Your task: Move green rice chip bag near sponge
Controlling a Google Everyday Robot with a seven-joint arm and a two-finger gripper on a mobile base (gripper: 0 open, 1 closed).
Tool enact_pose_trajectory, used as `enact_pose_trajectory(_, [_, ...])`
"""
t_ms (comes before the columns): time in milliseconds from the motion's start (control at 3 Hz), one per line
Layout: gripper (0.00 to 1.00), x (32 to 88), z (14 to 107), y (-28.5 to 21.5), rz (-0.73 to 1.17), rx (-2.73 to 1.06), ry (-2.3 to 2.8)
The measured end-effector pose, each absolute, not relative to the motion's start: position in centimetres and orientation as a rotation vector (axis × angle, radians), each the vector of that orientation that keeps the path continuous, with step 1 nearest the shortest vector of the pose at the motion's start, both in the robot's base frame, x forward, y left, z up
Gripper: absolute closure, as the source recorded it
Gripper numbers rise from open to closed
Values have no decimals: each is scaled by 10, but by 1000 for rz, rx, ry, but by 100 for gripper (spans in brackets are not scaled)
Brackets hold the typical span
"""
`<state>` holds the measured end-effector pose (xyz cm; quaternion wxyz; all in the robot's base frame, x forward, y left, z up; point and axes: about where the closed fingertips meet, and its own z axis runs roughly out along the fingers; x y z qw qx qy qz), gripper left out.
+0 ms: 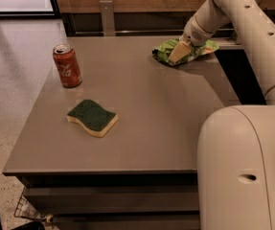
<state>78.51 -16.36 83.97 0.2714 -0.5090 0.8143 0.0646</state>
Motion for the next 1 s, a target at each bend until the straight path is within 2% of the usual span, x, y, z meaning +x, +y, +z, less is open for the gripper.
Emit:
enact_pose_trajectory(333, [100,785,840,-164,174,-1371,2193])
enact_pose_trajectory(1000, [100,786,839,-164,196,-1353,2193])
